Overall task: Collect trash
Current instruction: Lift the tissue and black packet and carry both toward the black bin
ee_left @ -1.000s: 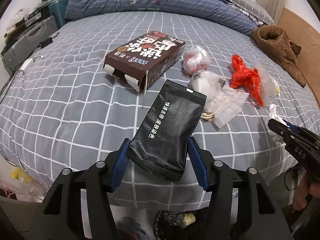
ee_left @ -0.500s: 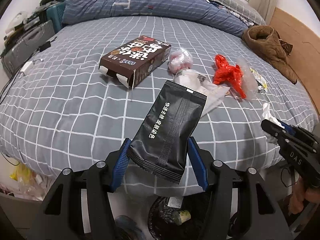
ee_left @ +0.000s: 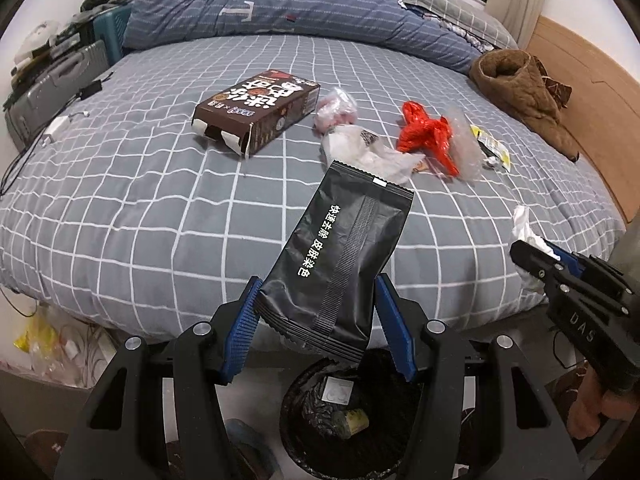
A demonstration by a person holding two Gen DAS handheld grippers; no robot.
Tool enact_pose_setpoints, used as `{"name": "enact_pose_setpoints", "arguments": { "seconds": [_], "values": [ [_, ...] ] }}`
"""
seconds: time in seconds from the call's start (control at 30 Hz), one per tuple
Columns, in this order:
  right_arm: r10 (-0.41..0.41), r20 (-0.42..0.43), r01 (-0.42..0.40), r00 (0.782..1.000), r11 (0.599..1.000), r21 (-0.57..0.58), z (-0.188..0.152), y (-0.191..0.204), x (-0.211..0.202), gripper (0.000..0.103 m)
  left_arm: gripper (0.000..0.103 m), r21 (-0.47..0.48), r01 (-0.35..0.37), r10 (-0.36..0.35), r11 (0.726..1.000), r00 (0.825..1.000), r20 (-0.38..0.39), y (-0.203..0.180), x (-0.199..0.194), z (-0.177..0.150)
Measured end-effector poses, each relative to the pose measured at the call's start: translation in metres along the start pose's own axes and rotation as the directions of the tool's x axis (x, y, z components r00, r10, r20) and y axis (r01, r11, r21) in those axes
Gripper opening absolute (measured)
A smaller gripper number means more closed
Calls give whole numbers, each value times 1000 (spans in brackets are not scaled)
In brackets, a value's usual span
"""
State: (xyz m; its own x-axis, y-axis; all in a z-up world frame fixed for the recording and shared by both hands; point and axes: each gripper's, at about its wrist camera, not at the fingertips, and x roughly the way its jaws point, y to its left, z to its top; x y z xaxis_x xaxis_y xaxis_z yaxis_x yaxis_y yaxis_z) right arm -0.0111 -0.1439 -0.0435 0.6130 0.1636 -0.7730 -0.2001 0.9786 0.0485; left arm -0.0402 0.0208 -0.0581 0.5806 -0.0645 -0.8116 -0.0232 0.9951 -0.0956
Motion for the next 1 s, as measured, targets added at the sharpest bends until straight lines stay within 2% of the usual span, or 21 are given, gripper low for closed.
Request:
{"name": "enact_pose_setpoints", "arguments": {
  "seconds": [0.2,0.57,1.0],
  "values": [
    [-9,6,9,1000,1000,-6,-15,4,-13,22,56,-2,3,-3,1000,1000,-8,-2,-8,-18],
    [4,-33,-4,999,1000,-11,-52,14,-23,22,55,-19,-17,17,1000,999,-27,2,-16,-46],
    [9,-121,-13,993,999,-35,-97,32,-22,22,54,-59,-29,23,998,995,-93,9,-14,-81]
  ]
}}
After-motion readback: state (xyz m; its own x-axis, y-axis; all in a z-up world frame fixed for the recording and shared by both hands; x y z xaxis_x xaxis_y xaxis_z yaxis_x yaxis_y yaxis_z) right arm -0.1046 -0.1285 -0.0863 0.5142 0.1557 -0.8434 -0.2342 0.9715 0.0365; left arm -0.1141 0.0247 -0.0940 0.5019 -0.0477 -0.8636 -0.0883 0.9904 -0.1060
